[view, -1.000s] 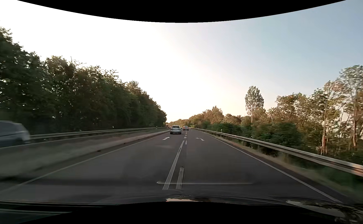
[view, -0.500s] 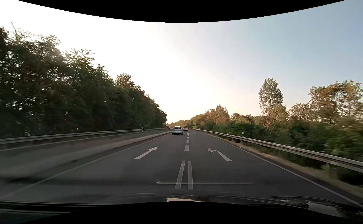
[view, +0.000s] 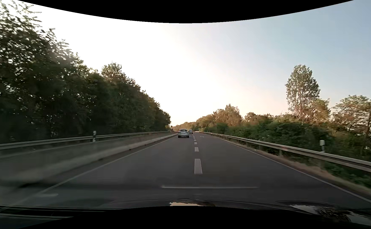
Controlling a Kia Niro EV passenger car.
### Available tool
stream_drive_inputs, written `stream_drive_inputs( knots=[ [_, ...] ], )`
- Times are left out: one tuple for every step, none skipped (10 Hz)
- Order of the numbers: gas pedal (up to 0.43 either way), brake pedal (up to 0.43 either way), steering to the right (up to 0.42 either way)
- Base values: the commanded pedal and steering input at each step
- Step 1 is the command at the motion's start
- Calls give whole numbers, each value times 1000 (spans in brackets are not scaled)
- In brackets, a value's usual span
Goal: Follow the waypoints while adhering to traffic rules and regulations
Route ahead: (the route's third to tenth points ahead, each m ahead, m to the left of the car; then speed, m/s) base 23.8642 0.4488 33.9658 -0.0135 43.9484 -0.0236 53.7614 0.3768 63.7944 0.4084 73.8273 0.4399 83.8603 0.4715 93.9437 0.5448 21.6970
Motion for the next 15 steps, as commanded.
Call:
stream_drive_inputs(
  knots=[
    [280, 0, -4],
    [280, 0, -3],
    [280, 0, -3],
    [280, 0, -2],
    [280, 0, 0],
    [280, 0, 2],
    [280, 0, 2],
    [280, 0, 1],
    [280, 0, 1],
    [280, 0, 1],
    [280, 0, 1],
    [280, 0, 1],
    [280, 0, 0],
    [280, 0, 0],
    [280, 0, 0]
  ],
)
